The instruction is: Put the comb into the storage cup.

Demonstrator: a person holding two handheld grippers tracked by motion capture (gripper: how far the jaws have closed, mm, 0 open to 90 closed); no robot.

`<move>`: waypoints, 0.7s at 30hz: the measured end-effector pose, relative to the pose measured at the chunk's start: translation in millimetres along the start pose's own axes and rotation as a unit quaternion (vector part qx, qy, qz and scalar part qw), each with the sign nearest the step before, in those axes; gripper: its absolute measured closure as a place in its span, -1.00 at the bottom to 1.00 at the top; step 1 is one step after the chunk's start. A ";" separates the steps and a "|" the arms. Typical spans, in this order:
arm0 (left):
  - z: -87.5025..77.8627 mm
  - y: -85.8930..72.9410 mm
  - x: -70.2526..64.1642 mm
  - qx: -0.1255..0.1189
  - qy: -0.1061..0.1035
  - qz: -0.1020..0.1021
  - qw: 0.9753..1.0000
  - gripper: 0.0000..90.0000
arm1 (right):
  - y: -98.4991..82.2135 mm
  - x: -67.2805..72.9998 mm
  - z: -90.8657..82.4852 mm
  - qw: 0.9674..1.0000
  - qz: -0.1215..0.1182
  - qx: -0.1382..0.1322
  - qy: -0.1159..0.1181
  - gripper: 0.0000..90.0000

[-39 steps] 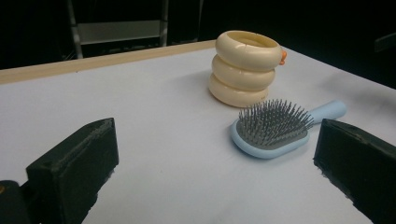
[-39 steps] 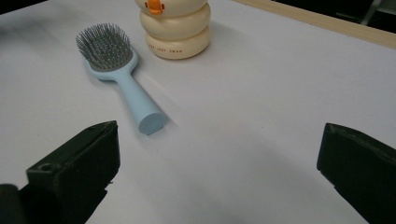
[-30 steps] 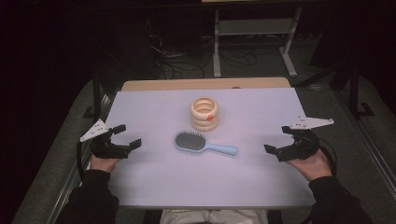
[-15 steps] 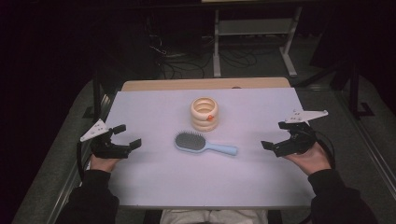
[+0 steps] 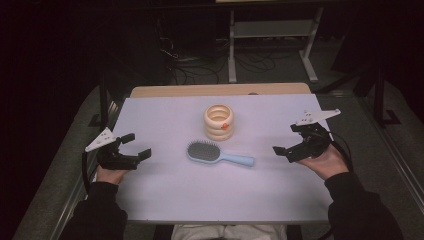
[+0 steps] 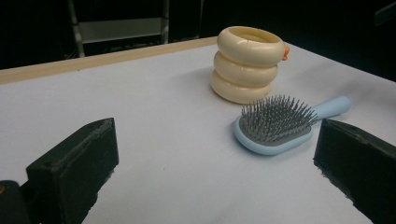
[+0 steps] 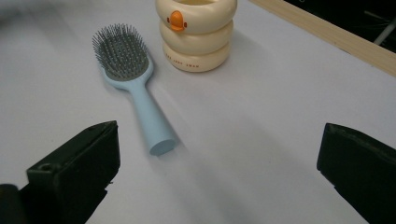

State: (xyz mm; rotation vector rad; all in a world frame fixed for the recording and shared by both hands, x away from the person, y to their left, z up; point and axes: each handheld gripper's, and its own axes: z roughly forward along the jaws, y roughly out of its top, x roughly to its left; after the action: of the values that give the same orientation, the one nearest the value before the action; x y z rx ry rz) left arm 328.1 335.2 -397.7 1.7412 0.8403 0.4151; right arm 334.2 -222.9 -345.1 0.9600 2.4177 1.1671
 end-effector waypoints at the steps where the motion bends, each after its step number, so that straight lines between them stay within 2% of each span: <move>1: 0.0 0.0 0.0 0.000 0.000 0.000 1.000 -1.00 | 3.0 0.3 1.2 1.000 -0.002 0.005 0.004 -1.00; 15: 0.1 0.0 0.0 -0.002 -0.002 -0.002 1.000 -1.00 | 23.5 3.4 10.3 0.999 -0.019 0.021 0.022 -1.00; 21: -0.1 0.0 -0.1 -0.004 -0.003 -0.004 1.000 -1.00 | 28.9 5.8 19.0 0.998 -0.023 0.040 0.032 -1.00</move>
State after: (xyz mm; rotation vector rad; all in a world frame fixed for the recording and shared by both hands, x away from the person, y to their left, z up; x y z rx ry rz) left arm 328.0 335.2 -397.7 1.7301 0.8397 0.4067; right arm 352.4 -194.9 -334.5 0.8972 2.5407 1.1087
